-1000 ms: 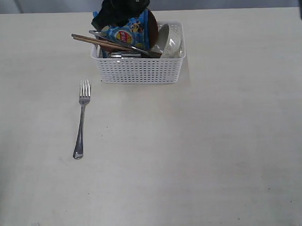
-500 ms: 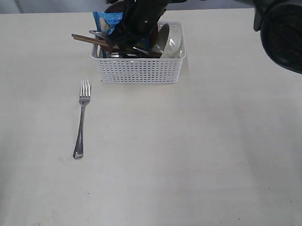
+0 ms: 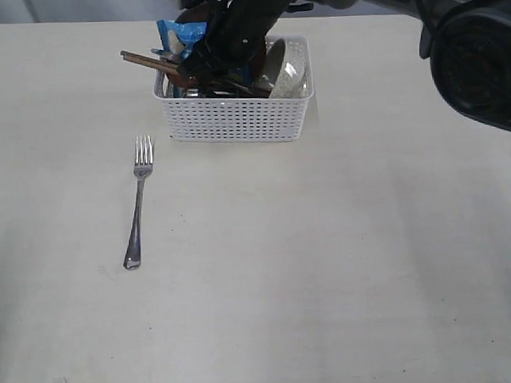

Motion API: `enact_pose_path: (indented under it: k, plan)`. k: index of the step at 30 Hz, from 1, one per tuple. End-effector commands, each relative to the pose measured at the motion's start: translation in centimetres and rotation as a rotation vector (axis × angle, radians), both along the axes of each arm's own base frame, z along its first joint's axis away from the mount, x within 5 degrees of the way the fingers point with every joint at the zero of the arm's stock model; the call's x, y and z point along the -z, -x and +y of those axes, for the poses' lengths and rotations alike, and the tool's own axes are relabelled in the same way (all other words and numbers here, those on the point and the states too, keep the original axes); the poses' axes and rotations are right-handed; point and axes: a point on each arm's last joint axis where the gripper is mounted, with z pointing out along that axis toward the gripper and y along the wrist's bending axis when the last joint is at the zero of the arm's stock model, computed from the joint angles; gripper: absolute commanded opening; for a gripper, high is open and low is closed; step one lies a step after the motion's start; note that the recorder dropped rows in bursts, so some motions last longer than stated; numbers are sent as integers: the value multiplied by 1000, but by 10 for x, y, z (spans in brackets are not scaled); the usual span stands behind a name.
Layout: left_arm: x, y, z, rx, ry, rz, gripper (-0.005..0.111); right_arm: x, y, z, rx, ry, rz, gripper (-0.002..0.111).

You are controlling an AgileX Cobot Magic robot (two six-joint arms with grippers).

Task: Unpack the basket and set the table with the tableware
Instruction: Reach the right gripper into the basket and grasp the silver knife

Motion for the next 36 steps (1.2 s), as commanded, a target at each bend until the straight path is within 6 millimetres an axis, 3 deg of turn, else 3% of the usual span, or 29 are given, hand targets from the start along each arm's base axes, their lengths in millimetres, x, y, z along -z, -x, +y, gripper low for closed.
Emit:
enact_pose_path:
  k: [1,5,13,28,36]
  plan:
    - [1,0,0,5,4,0,0,22,0,-1,-17,41,31,23]
    - [1,0,0,5,4,0,0,22,0,-1,-17,42,33,-1]
    - [1,0,0,5,4,0,0,9,1,-2,-17,28,10,0]
    - [1,0,0,5,4,0,0,-83,12,-9,-26,-59,-145,0]
    - [1,0,0,5,4,0,0,-136,32,-13,-23,-170,-145,0]
